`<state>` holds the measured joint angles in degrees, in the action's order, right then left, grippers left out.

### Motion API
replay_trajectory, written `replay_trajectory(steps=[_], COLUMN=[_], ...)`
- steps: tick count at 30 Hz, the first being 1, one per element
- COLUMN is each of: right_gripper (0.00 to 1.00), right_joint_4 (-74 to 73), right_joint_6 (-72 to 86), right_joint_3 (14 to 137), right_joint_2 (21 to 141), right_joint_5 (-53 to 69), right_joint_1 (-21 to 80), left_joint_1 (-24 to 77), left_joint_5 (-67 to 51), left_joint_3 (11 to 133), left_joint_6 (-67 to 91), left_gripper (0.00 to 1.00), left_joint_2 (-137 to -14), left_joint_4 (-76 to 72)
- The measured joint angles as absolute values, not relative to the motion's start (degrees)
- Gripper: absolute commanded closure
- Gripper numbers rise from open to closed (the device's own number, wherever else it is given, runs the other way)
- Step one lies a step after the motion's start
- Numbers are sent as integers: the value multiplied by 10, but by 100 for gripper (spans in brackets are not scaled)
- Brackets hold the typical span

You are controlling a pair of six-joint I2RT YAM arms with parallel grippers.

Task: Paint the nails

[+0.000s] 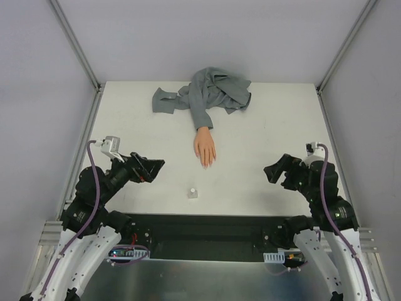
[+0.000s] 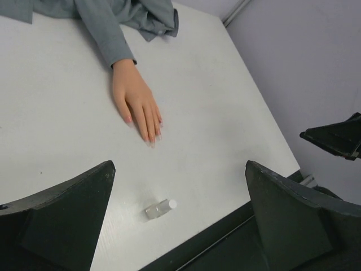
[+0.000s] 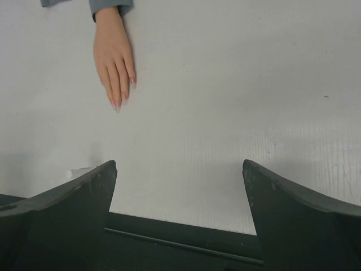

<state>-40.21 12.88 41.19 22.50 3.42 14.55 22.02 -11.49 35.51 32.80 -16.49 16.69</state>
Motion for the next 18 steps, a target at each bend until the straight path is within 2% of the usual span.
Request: replay_trajectory(steps=[6,9,14,18], right_gripper=[4,4,4,4], right_joint_4=[-439,-436,-413,-396], right_joint_6=[103,102,127,149], right_joint_3=[430,440,443,478], right_joint_2=[284,303,358,469], right_joint_5=[54,58,-10,-113], right_joint_1=[151,192,371,549], left_joint_1=[220,220,220,220], left_joint_5=[-131,-134,-134,-134], left_joint_3=[401,402,402,402], left_joint_6=[309,304,300,299], left_gripper=[1,1,1,1], left_joint_2=[-214,-217,-214,-205], left_joint_4=[226,248,269,277])
